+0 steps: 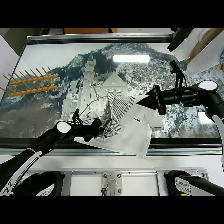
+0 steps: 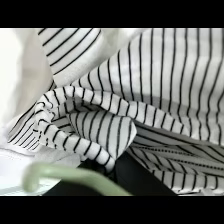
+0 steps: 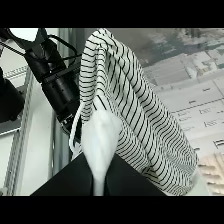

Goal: Fold the clothes and pants, and hang the long-sleeved shirts on hangers.

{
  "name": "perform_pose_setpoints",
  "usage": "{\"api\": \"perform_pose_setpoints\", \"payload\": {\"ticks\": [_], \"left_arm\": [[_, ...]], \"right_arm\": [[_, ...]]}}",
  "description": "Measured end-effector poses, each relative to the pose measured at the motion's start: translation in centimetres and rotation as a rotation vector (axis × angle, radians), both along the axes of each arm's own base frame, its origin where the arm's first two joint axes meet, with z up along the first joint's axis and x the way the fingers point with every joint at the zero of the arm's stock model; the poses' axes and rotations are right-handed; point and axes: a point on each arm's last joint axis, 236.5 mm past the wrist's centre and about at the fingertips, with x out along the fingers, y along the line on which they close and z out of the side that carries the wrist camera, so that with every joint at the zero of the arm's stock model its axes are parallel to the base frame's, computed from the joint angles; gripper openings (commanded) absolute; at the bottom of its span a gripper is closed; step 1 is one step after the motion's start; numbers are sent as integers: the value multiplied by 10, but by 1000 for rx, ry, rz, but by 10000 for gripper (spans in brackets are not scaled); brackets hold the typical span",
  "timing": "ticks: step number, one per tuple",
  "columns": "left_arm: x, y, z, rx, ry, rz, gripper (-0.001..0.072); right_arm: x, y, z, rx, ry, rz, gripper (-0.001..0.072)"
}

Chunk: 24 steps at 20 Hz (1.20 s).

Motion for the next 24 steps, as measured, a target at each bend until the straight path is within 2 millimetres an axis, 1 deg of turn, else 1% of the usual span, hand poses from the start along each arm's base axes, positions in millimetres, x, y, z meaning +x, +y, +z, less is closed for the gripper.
{"api": "perform_pose_setpoints", "payload": {"ticks": [2,5,8,12,15,18,21,24], "left_arm": [[8,7,6,-1,-24,19,12],[18,28,22,13,-83,26,11],[15,53,38,52,-134,-5,11],[4,76,51,85,-168,-25,12],[-5,91,52,100,-166,-12,11],[-8,103,47,117,-149,2,11],[-3,108,42,136,-137,-18,12],[11,109,43,151,-140,-45,12]], "right_arm": [[-3,0,6,0,-12,-2,7],[-7,0,14,-1,-7,-11,7],[-6,0,19,-7,12,-44,7],[-6,1,26,-2,37,-74,7],[-6,2,32,3,43,-92,7],[-6,4,47,50,41,-104,7],[-7,6,58,85,35,-110,7],[-9,7,68,109,28,-113,8]]}}
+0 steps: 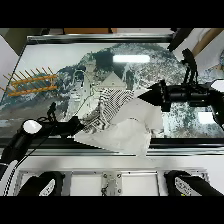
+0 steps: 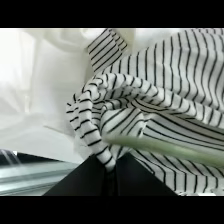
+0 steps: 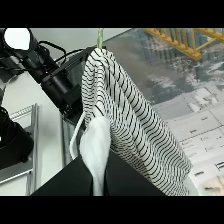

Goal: Fold the clothes and pants, and hang the long-sleeved shirts on hangers.

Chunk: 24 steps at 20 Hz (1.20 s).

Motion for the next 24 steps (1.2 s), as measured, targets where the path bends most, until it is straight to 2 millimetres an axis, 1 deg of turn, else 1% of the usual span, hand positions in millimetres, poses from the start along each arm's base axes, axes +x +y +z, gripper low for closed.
{"api": "perform_pose_setpoints", "payload": {"ticks": [3,9,16,20,22,24], "left_arm": [[13,5,-1,41,-8,-30,12],[25,25,0,164,-36,-81,12],[29,50,1,291,-47,-120,12],[32,69,1,312,-29,-73,12],[36,79,5,316,-30,-49,12],[44,87,16,339,-58,-51,12]], "right_arm": [[-2,0,4,4,-1,-3,8],[-7,-1,-5,-45,21,6,8],[-14,-1,-10,-64,41,30,8],[-17,-2,-15,-81,56,41,7],[-21,-3,-20,-105,64,53,8],[-22,-4,-23,-111,71,56,7]]}}
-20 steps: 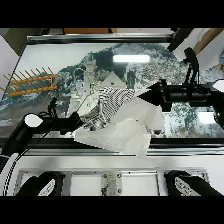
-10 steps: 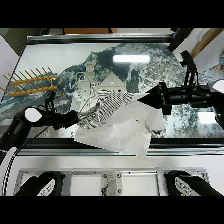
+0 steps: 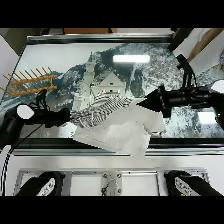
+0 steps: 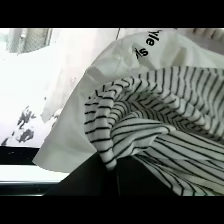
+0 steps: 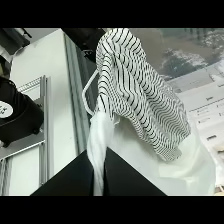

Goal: Fold the clothes and pants, and hang the long-sleeved shirts on hangers.

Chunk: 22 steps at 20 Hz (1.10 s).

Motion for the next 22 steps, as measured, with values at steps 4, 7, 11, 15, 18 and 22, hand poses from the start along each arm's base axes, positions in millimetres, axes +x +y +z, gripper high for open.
{"api": "perform_pose_setpoints", "payload": {"ticks": [4,7,11,15,18,22], "left_arm": [[20,3,33,26,-82,-27,12],[32,3,64,32,-150,-43,11],[40,0,126,42,-305,-58,11],[28,-24,184,62,-447,-152,10],[20,-44,223,122,-536,-235,10],[17,-63,254,199,-576,-324,11]], "right_arm": [[-8,0,-15,-12,45,11,8],[-19,0,-29,-11,74,17,7],[-22,5,-44,67,91,-30,7],[-6,16,-45,157,41,-119,7],[1,29,-30,242,-1,-151,7],[3,39,-9,329,-19,-160,7]]}}
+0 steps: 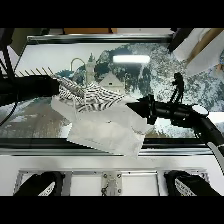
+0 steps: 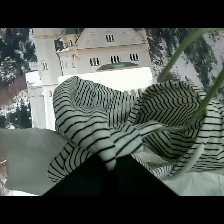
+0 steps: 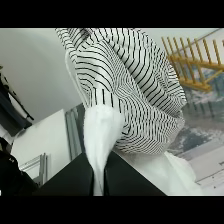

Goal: Fold the clothes and pants, and hang the long-sleeved shirts on hangers.

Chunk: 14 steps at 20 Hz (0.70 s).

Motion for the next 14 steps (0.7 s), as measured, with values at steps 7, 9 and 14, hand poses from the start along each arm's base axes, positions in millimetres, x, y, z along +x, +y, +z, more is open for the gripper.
{"api": "perform_pose_setpoints", "payload": {"ticks": [7,9,14], "left_arm": [[1,-25,-3,65,43,-56,11],[-4,-34,-8,68,57,-81,12],[-19,-43,-16,70,68,-117,477]], "right_arm": [[-8,6,12,58,32,36,7],[-11,10,13,62,34,49,7],[-13,15,12,58,42,52,7]]}}
